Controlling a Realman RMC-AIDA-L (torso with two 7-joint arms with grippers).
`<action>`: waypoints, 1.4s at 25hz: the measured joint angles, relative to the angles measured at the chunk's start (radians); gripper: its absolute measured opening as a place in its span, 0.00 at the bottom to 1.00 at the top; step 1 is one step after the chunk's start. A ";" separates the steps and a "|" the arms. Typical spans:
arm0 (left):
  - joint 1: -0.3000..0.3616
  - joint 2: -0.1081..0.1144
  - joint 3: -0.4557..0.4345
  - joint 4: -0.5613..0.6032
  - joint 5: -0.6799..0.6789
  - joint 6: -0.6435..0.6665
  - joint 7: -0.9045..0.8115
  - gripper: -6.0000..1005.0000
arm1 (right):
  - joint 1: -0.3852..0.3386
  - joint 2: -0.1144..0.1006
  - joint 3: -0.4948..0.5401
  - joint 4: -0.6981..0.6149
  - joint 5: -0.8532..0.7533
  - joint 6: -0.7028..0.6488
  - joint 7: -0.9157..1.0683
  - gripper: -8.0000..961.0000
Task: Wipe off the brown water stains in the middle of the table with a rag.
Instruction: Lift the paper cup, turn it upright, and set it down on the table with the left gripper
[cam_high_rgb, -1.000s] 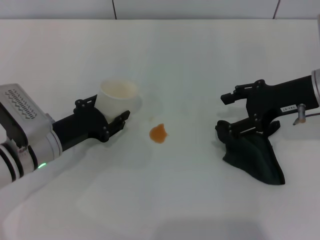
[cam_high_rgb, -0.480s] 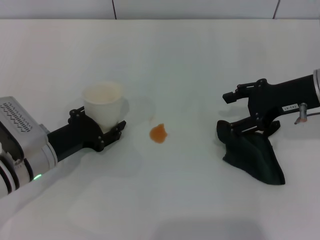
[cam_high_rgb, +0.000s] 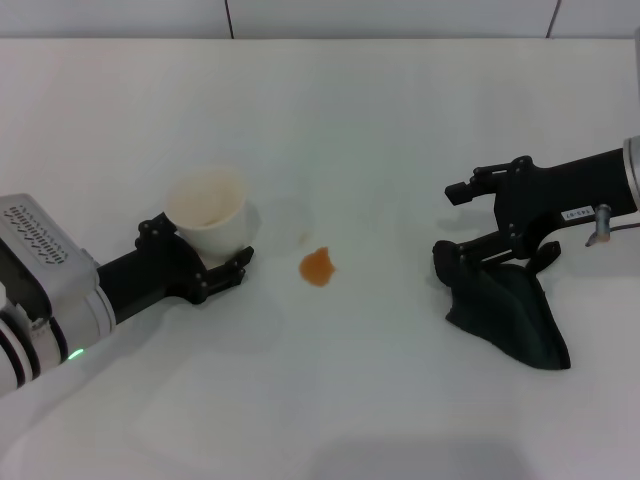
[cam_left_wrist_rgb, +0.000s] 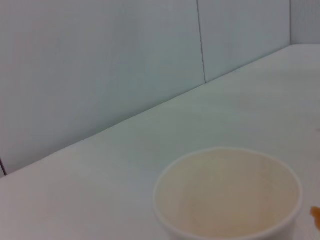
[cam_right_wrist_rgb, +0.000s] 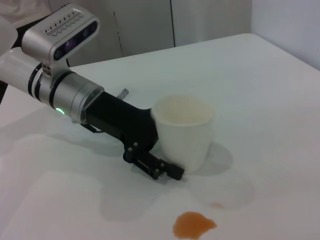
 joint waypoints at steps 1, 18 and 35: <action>0.000 0.000 -0.001 0.001 -0.001 0.000 0.002 0.72 | 0.000 0.000 0.000 0.000 0.000 0.001 0.000 0.89; 0.011 0.003 -0.003 -0.001 -0.070 0.047 -0.002 0.88 | 0.008 -0.005 0.002 0.002 -0.001 0.012 0.000 0.89; 0.106 0.010 -0.004 0.039 -0.106 0.152 -0.096 0.88 | 0.009 -0.010 0.002 -0.001 -0.003 0.012 0.000 0.89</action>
